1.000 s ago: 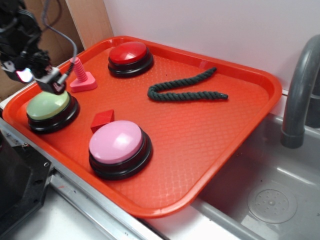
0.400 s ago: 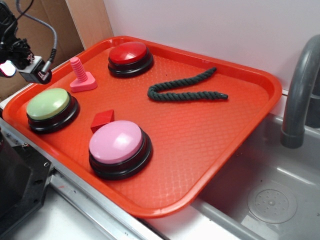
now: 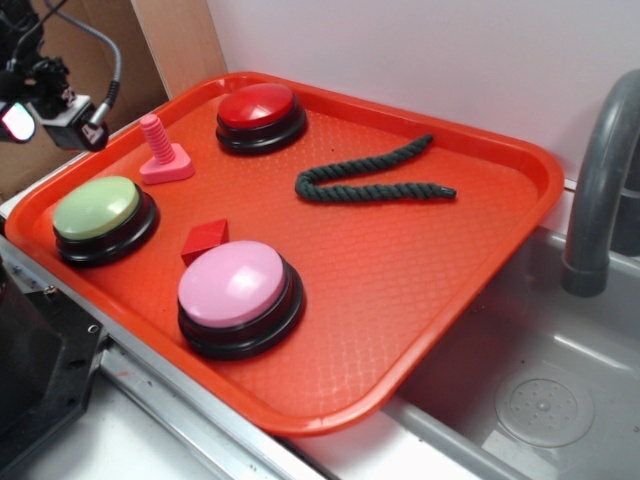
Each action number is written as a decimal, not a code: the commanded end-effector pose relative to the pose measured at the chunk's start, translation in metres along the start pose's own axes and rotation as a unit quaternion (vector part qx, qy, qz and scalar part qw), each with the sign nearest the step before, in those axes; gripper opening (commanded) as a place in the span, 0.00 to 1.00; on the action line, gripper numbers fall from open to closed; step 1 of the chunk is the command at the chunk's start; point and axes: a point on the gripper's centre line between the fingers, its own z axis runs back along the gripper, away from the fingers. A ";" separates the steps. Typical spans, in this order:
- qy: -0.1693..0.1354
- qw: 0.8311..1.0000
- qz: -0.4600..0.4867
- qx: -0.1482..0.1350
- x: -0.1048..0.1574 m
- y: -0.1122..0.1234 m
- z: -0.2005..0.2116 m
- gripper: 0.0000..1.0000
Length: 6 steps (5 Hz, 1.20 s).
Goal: Push the green button.
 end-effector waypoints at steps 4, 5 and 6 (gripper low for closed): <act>-0.002 1.000 0.013 -0.004 0.027 0.003 0.031 1.00; -0.010 1.000 0.006 -0.009 0.033 0.002 0.036 1.00; -0.035 0.999 -0.010 -0.001 0.036 -0.001 0.042 1.00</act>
